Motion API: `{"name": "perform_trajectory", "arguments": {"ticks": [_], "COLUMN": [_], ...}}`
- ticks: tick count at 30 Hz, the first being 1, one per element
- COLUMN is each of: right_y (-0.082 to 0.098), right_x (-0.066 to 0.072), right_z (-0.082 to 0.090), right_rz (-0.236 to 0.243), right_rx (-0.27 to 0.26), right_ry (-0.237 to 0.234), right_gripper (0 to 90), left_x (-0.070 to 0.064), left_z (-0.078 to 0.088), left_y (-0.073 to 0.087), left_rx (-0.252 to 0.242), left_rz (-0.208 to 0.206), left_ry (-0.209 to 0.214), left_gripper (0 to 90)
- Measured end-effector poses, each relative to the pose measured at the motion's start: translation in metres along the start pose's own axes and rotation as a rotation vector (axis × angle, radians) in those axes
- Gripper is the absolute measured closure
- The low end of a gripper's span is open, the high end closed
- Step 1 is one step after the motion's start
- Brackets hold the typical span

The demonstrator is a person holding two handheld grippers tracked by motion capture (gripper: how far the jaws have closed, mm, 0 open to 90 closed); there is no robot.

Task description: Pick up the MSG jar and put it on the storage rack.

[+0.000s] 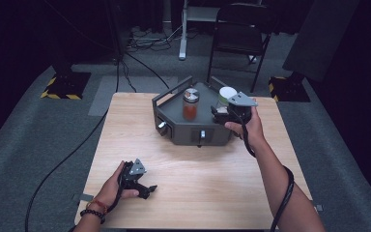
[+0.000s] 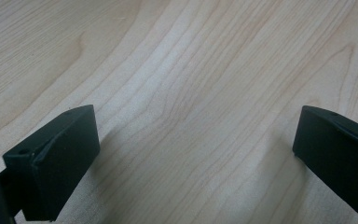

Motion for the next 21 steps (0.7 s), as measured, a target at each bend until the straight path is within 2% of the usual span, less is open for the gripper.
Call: {"name": "perform_trajectory", "arguments": {"ticks": [6,15,19,21], "right_y": [0.004,0.012,0.017,0.020], "right_x": [0.001,0.004,0.007,0.007], "right_z": [0.007,0.018,0.022,0.025], "right_rz": [0.024,0.033,0.055,0.048], "right_rx": [-0.002,-0.008,-0.002,-0.006], "right_ry": [0.014,0.007,0.011,0.002], "right_gripper": [7.3,6.8,6.6,6.5], "left_x": [0.000,0.000,0.000,0.000], "left_z": [0.000,0.000,0.000,0.000], "left_y": [0.000,0.000,0.000,0.000], "left_rx": [-0.001,-0.001,0.000,0.000], "left_rz": [0.001,0.001,0.000,0.000], "left_ry": [-0.001,0.000,0.000,0.000], "left_gripper": [0.3,0.3,0.3,0.2]}}
Point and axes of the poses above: each handheld gripper's, and its own axes: z roughly backward along the jaws, y roughly out of its underside, x roughly to its left, the point moved 8 cm from there along -z, roughly forward along the jaws, and after that the axes turned 5 degrees about y, right-handed, at the moved point
